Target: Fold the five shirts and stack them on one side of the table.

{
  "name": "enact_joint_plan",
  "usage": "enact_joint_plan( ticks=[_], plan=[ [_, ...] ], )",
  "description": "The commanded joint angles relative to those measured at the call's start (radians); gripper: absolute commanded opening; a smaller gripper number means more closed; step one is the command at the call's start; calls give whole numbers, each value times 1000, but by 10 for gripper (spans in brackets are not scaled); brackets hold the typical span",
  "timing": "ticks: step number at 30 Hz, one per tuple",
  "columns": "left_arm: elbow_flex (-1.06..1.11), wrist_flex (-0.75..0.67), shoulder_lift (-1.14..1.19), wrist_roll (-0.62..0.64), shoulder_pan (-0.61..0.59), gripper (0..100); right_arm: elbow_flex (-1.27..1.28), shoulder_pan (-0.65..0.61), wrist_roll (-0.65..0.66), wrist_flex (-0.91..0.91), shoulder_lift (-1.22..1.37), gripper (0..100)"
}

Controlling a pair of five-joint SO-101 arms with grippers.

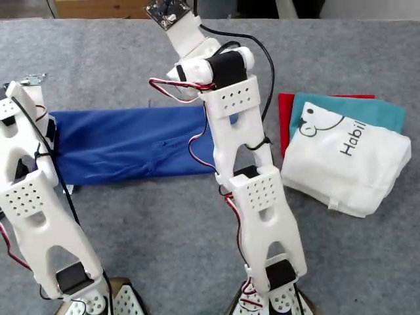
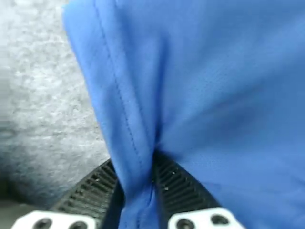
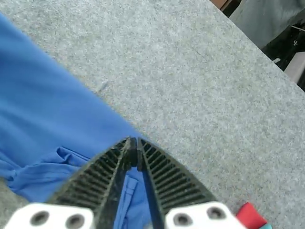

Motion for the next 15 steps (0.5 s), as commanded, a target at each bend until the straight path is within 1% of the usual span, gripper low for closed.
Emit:
enact_joint_plan(
  ticks=[1, 4, 7, 9, 15],
  plan=[
    [-176, 68, -12, 5, -19, 28, -13, 11, -5, 5, -53, 13],
    [-357, 180, -11, 5, -4, 28, -15, 49, -9, 5, -54, 13],
    [-452, 186, -14, 5, 30, 28, -24, 83, -8, 5, -70, 13],
    [-484, 186, -14, 6, 51, 28, -38, 86, -5, 5, -94, 13],
    [-463, 187, -14, 6, 125, 28, -61, 103, -5, 5, -226, 13]
  ],
)
